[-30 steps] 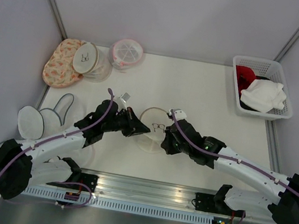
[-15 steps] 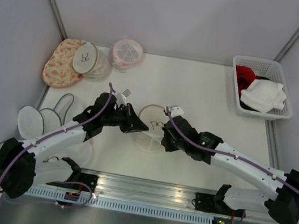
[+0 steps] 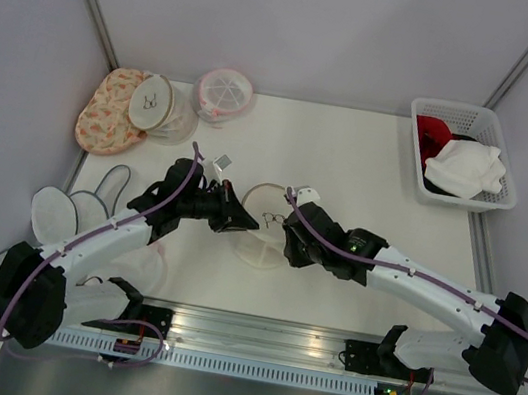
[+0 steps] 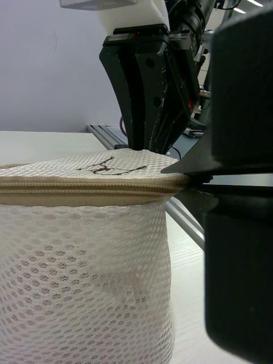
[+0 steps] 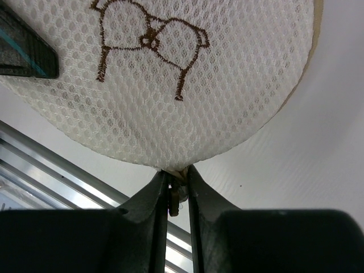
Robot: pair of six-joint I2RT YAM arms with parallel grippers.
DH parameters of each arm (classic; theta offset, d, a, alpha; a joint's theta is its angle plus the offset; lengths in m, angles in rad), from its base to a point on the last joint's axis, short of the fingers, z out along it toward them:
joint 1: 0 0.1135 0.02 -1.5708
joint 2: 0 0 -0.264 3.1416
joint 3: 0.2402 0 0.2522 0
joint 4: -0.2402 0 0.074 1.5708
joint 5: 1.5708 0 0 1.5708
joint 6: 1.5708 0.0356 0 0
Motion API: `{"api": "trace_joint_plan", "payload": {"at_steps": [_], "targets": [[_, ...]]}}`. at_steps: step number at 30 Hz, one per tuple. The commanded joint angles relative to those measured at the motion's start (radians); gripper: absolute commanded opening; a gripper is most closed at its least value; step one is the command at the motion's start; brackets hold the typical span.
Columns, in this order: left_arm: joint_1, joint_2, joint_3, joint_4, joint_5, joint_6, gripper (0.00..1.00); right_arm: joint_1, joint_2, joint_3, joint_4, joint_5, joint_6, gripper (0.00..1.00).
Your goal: Unzip the laundry bag and remove the bra
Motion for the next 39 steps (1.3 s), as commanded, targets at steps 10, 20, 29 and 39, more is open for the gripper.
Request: {"api": "trace_joint_plan", "payload": {"at_steps": [10, 20, 29, 39], "targets": [[0.039, -0.005, 0.032, -0.022, 0.028, 0.059, 0.02, -0.029, 0.031, -0.043, -0.113, -0.013, -0.075, 0.01], [0.039, 0.009, 0.051, -0.054, 0.042, 0.102, 0.02, -0.027, 0.111, 0.052, -0.39, 0.271, -0.006, 0.01], [0.041, 0.017, 0.076, -0.099, 0.042, 0.139, 0.02, -0.027, 0.143, 0.107, -0.505, 0.396, 0.033, 0.0], [0.042, 0.02, 0.076, -0.073, 0.062, 0.114, 0.02, -0.029, 0.042, -0.051, -0.096, -0.115, -0.113, 0.22]]}}
